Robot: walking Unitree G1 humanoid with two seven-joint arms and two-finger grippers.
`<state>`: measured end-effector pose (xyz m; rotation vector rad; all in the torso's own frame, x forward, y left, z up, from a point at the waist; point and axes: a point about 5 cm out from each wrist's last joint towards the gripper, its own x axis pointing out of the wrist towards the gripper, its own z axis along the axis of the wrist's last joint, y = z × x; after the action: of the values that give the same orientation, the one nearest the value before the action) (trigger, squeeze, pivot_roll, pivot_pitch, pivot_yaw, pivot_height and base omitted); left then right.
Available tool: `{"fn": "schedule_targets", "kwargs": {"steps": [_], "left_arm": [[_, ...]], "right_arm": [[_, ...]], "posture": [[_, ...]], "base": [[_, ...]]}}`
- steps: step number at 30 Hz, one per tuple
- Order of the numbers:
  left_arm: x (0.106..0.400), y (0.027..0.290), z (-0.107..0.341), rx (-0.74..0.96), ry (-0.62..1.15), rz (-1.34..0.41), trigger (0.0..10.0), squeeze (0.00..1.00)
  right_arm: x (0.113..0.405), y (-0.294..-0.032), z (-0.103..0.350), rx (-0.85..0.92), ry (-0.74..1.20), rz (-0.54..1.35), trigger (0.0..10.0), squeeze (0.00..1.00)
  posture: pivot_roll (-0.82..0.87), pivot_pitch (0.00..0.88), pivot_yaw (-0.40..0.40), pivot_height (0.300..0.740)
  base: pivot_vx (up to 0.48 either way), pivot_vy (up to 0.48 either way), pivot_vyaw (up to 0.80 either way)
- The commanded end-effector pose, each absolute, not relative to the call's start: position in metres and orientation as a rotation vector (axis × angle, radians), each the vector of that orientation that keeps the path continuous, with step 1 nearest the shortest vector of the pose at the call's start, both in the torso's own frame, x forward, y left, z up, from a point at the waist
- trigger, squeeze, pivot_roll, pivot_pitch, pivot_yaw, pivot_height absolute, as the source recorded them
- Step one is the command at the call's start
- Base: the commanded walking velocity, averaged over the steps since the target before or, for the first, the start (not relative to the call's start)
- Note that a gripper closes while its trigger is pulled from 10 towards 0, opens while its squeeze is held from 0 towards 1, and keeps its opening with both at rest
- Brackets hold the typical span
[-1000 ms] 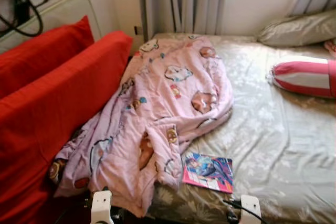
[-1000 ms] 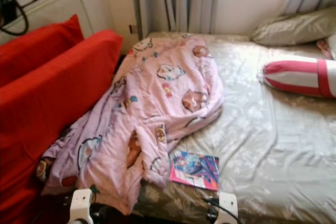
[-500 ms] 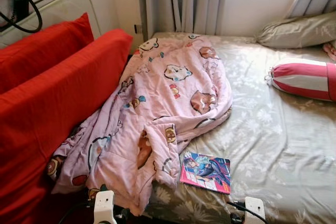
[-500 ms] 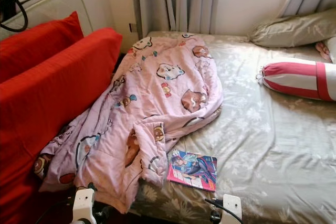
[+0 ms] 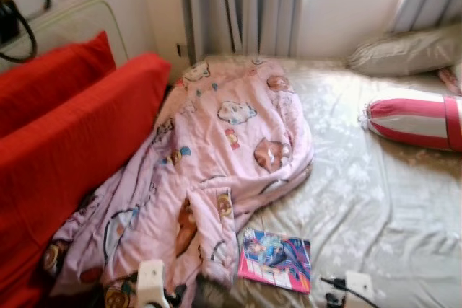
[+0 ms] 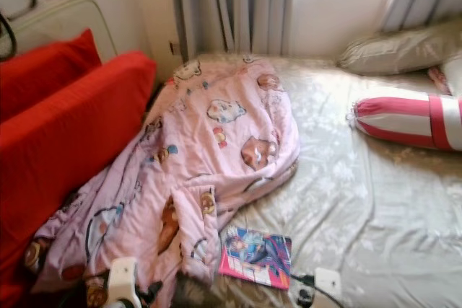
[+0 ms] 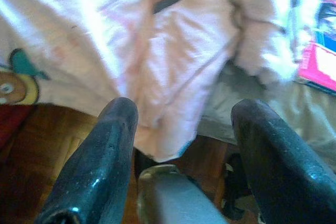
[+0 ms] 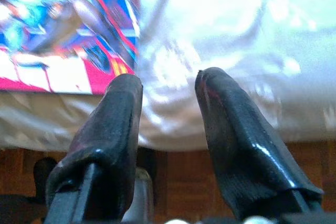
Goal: Clean up the room
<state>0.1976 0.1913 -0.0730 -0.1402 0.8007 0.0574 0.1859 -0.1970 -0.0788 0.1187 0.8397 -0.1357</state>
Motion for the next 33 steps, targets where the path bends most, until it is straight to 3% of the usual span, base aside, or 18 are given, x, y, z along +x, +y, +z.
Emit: {"fn": "schedule_targets", "kwargs": {"steps": [1,8,12,17,21,27,33], "left_arm": [[0.192,0.193,-0.075,-0.147,0.798,0.062,10.0,0.00],[0.195,0.192,-0.069,-0.184,0.677,0.045,10.0,0.00],[0.255,0.186,-0.019,-0.178,0.355,-0.021,10.0,0.00],[0.262,0.187,0.001,-0.163,0.206,-0.055,10.0,0.00],[0.263,0.190,0.009,-0.159,0.148,-0.054,10.0,0.00],[0.268,0.185,0.017,-0.170,0.117,-0.067,10.0,0.00],[0.272,0.183,0.022,-0.173,0.111,-0.084,10.0,0.00]], "right_arm": [[0.190,-0.193,-0.077,0.131,0.820,-0.119,10.0,0.00],[0.224,-0.200,-0.050,0.143,0.583,-0.086,10.0,0.00],[0.236,-0.200,-0.038,0.126,0.489,-0.057,10.0,0.00],[0.252,-0.194,-0.013,0.080,0.293,0.003,10.0,0.00],[0.249,-0.188,-0.007,0.099,0.231,0.028,10.0,0.00],[0.244,-0.181,-0.018,0.087,0.292,0.015,10.0,0.00],[0.244,-0.175,-0.018,0.093,0.297,0.042,10.0,0.00]], "posture": [[0.06,0.000,-0.015,0.740],[0.05,0.000,-0.016,0.740],[0.05,0.000,-0.018,0.740],[0.04,0.000,-0.020,0.740],[0.04,0.000,-0.021,0.740],[0.04,0.000,-0.017,0.740],[0.04,0.000,-0.017,0.710]], "base": [[0.000,0.000,0.00],[0.000,0.000,0.00],[0.000,0.000,0.00],[0.000,0.000,0.00],[0.000,0.000,0.00],[0.000,0.000,0.00],[0.000,0.000,0.00]]}}
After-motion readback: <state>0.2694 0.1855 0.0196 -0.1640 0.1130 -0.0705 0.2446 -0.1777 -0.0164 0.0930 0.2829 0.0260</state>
